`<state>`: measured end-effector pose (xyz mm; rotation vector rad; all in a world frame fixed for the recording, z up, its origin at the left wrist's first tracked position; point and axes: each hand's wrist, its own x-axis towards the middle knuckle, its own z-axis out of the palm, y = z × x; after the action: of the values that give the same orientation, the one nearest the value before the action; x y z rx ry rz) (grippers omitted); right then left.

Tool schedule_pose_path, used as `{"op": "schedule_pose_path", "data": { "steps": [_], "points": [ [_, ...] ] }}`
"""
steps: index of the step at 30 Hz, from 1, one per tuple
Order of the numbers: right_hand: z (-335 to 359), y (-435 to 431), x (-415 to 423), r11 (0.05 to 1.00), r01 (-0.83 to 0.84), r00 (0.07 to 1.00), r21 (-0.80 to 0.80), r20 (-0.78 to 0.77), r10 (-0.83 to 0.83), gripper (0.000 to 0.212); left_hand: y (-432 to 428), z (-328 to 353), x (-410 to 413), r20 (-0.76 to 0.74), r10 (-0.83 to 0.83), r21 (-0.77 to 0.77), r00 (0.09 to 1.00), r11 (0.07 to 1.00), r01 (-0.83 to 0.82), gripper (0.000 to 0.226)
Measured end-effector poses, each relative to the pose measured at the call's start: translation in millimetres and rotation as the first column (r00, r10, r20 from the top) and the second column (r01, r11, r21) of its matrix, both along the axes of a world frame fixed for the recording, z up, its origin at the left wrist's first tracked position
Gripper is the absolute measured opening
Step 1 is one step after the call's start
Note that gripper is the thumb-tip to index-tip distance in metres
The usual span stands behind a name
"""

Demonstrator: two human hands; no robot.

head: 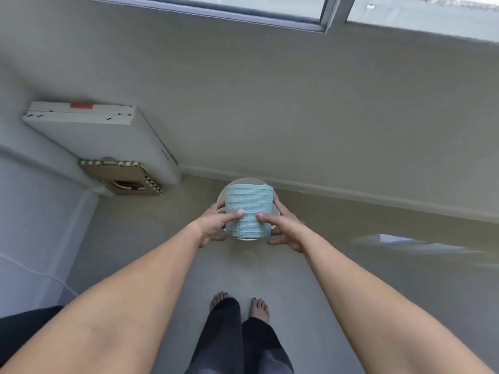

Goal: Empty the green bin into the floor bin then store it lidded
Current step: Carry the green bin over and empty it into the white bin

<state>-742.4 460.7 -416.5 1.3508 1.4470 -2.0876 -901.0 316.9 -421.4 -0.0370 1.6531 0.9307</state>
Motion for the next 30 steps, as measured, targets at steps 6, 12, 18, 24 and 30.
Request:
{"op": "schedule_pose_path", "data": {
  "steps": [6, 12, 18, 24, 30],
  "points": [
    [-72.3, 4.2, -13.9, 1.000, 0.005, 0.993, 0.003, 0.122, -0.005, 0.078, 11.0, -61.1, -5.4, 0.030, -0.039, -0.112, 0.999, 0.993, 0.043, 0.083],
    [-130.8, 14.8, -29.5, 0.998, 0.052, 0.980, -0.022, 0.192, -0.047, 0.064, 33.5, -112.2, -12.3, 0.075, -0.023, -0.156, 0.997, 0.987, 0.034, 0.075],
    [-171.2, 26.5, -46.0, 0.997, 0.077, 0.961, 0.000, 0.266, -0.074, 0.041, 49.8, -153.3, -19.3, 0.060, 0.007, -0.190, 0.998, 0.982, 0.005, 0.085],
    [-190.8, 29.4, -60.0, 0.996, 0.082, 0.946, -0.019, 0.316, -0.072, 0.063, 59.0, -172.4, -26.2, 0.053, 0.009, -0.216, 0.999, 0.976, 0.003, 0.060],
    [-196.7, 31.5, -61.6, 0.994, 0.098, 0.936, -0.038, 0.344, -0.079, 0.064, 63.6, -174.0, -27.9, 0.065, 0.010, -0.251, 0.998, 0.968, 0.007, 0.055]
  ]
}}
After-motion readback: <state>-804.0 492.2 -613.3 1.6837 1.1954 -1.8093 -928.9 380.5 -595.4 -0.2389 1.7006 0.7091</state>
